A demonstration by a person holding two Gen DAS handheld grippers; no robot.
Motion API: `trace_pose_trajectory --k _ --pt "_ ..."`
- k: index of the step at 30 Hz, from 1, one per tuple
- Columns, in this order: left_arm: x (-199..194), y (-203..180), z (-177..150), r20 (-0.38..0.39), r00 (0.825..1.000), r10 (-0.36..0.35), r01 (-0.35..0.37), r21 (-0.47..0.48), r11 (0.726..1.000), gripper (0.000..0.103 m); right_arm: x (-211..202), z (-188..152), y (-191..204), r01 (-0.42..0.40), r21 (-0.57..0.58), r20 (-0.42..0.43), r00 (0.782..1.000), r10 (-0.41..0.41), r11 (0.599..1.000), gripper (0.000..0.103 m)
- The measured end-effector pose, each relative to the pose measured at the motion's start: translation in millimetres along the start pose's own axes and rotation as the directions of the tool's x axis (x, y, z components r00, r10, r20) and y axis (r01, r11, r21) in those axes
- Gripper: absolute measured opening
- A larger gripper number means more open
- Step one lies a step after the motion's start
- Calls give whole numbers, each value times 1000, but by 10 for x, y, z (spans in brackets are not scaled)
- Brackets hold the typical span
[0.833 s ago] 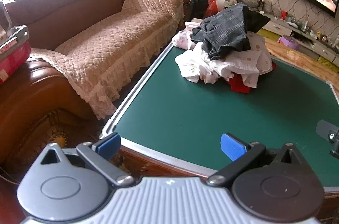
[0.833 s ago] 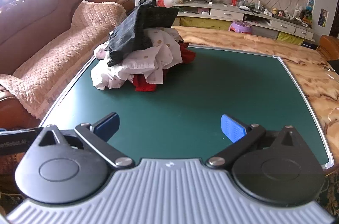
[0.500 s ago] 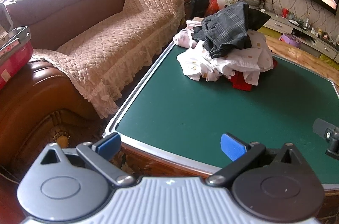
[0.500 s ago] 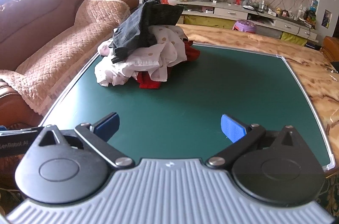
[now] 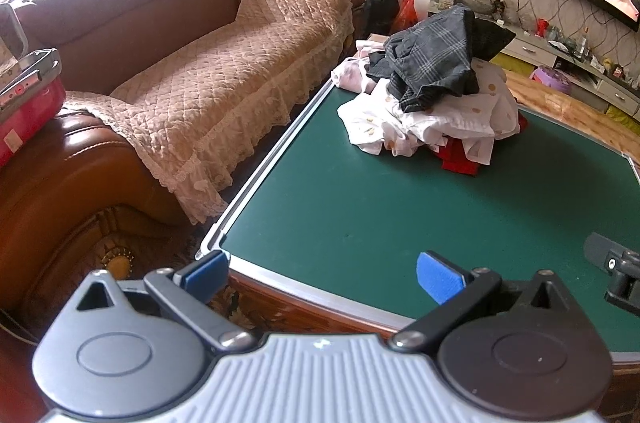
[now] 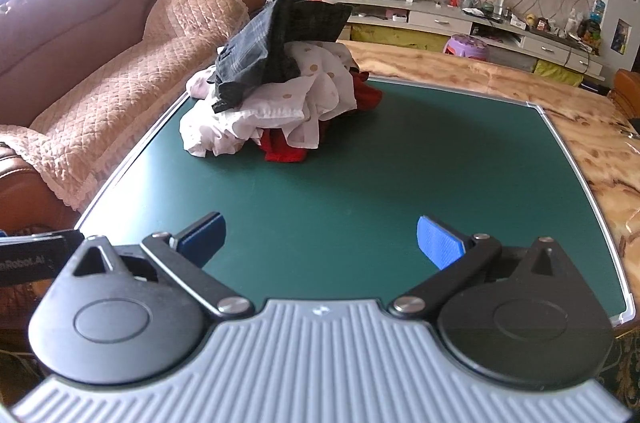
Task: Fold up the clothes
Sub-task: 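Move both tools toward the clothes pile on the green table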
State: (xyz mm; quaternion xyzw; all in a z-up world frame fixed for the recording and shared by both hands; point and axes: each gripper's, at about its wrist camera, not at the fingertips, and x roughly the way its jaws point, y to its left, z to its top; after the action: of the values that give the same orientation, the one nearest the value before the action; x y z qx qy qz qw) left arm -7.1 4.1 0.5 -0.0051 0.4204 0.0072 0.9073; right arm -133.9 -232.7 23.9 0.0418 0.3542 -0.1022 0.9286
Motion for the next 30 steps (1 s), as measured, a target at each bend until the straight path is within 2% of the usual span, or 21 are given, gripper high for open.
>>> trace_pose_trajectory --k 16,30 --pt "290 -150 22 -43 999 -8 8 6 1000 103 291 -45 -87 -21 17 -40 999 21 1000 103" --pt "619 -211 49 -78 997 9 -10 -13 1000 103 704 -18 -98 -38 -23 -55 998 37 999 103"
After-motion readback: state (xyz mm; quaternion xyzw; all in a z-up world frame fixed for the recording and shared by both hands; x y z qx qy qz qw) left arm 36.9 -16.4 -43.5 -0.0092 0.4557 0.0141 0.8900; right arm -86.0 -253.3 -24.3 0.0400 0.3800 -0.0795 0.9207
